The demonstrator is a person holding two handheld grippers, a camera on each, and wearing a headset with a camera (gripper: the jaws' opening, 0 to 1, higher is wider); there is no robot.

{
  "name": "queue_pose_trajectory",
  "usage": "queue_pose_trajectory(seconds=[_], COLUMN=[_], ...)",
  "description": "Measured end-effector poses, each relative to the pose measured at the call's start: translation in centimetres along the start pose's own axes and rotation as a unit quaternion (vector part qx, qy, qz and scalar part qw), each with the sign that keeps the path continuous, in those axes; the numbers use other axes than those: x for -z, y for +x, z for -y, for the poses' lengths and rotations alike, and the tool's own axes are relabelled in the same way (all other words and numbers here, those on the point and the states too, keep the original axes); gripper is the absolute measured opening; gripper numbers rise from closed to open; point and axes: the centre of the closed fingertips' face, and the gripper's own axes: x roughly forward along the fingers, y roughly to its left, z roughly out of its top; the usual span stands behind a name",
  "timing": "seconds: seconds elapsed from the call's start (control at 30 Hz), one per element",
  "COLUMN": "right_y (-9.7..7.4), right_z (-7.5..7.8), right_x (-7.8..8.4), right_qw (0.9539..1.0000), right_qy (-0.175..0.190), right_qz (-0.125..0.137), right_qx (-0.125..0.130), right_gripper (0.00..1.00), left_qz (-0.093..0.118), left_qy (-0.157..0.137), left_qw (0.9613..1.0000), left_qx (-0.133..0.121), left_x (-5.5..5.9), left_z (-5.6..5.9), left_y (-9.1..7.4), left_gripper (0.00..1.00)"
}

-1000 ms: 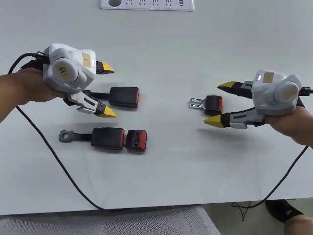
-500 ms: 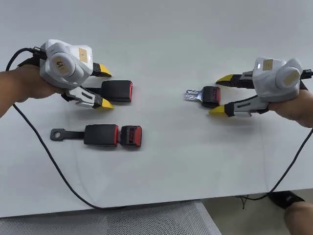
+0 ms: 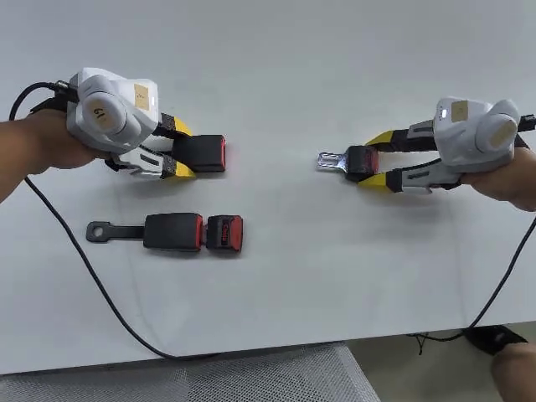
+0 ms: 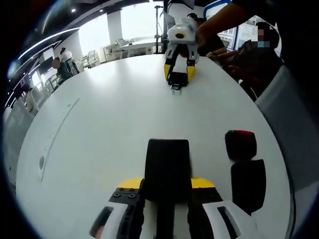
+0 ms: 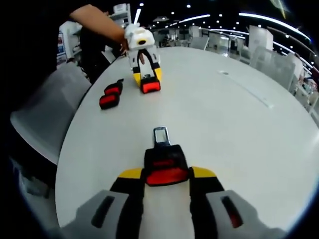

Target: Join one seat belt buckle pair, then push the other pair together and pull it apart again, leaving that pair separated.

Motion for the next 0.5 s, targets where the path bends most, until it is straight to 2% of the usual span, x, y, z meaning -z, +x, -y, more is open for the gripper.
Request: queue_pose_trajectory(seconds=[0.07, 0.5], right_y=[-0.05, -0.08], right_z=[-0.05, -0.14], right_x=[-0.04, -0.42], right_qw=[0.9999, 0.9990], right_qy=[0.007, 0.021], right_qz=[0.011, 0.038], right_qx=[-0.001, 0.006], right_gripper=[0.35, 0.35], left_qz=[-0.004, -0.006], left_qy=[0.004, 0.003], left_qw=[1.0000, 1.0000], left_qx=[0.004, 0.006], left_x=[-0.11, -0.08], left_z=[0.07, 0.26], left_y=[0.07, -0.07], left_gripper=[0.34, 0.34])
